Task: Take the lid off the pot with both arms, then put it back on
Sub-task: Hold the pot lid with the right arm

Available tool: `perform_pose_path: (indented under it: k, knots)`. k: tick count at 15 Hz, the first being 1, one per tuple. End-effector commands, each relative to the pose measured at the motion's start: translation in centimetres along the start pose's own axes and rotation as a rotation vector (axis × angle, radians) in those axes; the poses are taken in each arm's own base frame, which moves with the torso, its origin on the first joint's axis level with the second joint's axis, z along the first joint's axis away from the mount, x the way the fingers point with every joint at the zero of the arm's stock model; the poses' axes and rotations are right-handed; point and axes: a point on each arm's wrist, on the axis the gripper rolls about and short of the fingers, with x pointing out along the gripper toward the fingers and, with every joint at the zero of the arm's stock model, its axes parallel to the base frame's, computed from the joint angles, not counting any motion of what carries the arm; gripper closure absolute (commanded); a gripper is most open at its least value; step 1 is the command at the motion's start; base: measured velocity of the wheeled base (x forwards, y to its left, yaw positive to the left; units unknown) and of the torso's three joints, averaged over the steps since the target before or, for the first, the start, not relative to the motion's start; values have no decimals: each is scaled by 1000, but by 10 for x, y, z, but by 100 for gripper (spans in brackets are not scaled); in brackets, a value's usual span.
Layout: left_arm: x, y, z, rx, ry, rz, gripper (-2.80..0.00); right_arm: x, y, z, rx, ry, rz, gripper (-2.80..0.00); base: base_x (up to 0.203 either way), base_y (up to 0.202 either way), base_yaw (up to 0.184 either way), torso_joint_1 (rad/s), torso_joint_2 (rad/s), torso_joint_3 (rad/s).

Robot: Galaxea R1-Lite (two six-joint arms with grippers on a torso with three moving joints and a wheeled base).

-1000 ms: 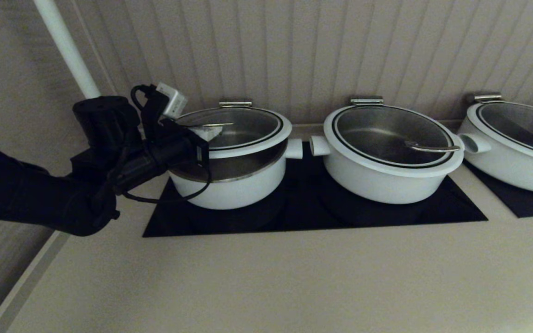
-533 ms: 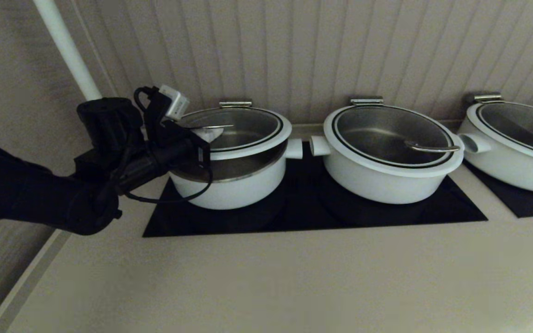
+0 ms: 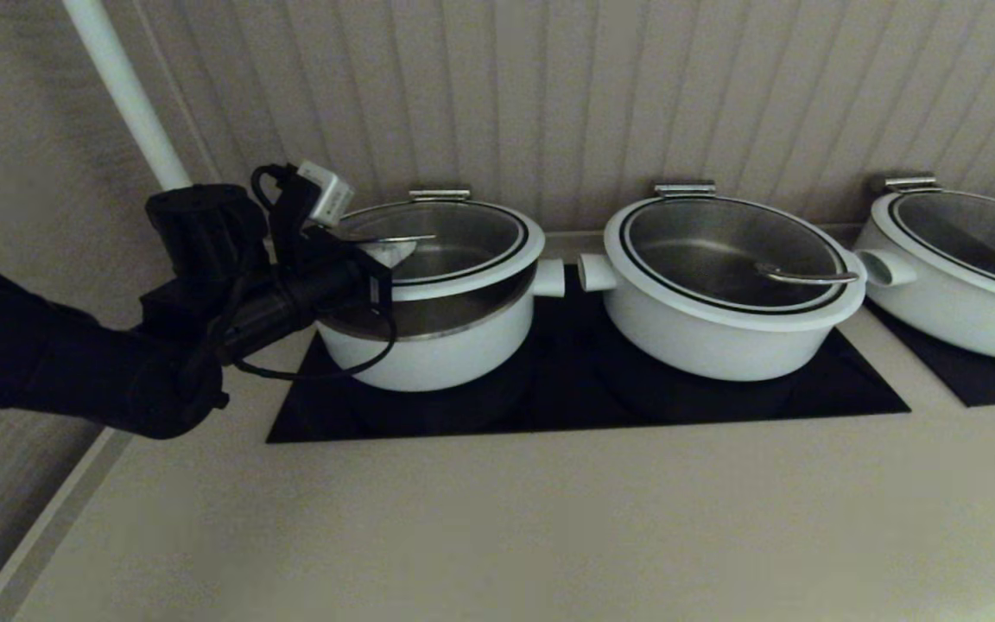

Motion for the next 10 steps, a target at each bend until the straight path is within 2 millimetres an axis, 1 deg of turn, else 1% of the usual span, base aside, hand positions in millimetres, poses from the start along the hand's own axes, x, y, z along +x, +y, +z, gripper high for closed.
perform_pose_path:
  k: [1, 3, 5, 8, 10]
  knots:
    - [0, 0, 0, 2, -4, -1, 0, 9, -2, 12, 4, 45, 14, 0, 0, 0, 0, 0, 0, 0]
    - [0, 0, 0, 1, -5, 0, 0, 21, -5, 26, 2, 57, 49, 0, 0, 0, 0, 0, 0, 0]
    - [1, 0, 1, 1, -8, -1, 0, 37, -7, 40, -10, 67, 88, 0, 0, 0, 0, 0, 0, 0]
    - [4, 1, 1, 0, -14, 2, 0, 67, -9, 60, -40, 65, 149, 0, 0, 0, 0, 0, 0, 0]
    - [6, 2, 3, 2, -22, 3, 0, 88, -9, 68, -95, 76, 201, 0, 0, 0, 0, 0, 0, 0]
